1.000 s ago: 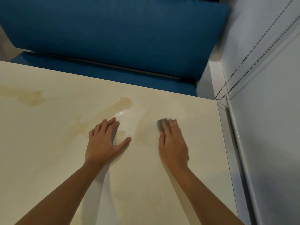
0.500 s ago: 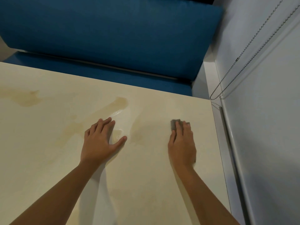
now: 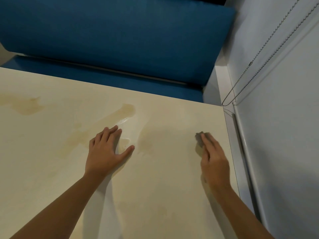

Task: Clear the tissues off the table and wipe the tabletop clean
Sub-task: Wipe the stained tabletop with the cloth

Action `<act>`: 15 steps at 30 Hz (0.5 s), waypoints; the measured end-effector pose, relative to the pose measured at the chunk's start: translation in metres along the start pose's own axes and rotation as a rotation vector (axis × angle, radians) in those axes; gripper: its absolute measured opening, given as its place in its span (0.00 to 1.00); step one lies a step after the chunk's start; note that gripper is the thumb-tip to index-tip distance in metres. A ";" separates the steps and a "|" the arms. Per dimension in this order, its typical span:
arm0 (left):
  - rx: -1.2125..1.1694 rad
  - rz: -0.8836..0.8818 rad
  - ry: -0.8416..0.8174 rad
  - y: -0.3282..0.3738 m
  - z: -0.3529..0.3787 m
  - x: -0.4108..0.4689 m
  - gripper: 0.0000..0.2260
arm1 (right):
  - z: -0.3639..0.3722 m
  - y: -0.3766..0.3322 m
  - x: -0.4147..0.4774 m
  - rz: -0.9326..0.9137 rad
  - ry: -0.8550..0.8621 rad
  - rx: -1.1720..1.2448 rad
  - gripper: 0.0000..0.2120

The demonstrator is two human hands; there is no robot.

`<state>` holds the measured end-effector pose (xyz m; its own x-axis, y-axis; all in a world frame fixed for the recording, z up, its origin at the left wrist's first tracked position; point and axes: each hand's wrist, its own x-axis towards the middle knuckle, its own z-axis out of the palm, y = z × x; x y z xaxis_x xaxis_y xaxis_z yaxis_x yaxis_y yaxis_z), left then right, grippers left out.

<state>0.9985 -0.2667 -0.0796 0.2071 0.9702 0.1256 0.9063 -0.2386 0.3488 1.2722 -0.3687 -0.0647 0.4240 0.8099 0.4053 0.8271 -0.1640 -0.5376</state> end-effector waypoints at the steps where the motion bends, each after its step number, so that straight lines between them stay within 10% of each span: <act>1: -0.003 0.001 0.002 0.000 0.000 0.000 0.35 | -0.001 0.006 0.007 0.016 0.003 -0.014 0.18; 15: -0.019 0.006 0.005 -0.001 0.000 0.000 0.34 | 0.050 -0.049 -0.014 -0.036 -0.369 -0.188 0.26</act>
<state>0.9975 -0.2665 -0.0796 0.2106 0.9686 0.1325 0.8977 -0.2453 0.3660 1.2078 -0.3436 -0.0811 0.2611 0.9589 0.1112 0.9065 -0.2040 -0.3696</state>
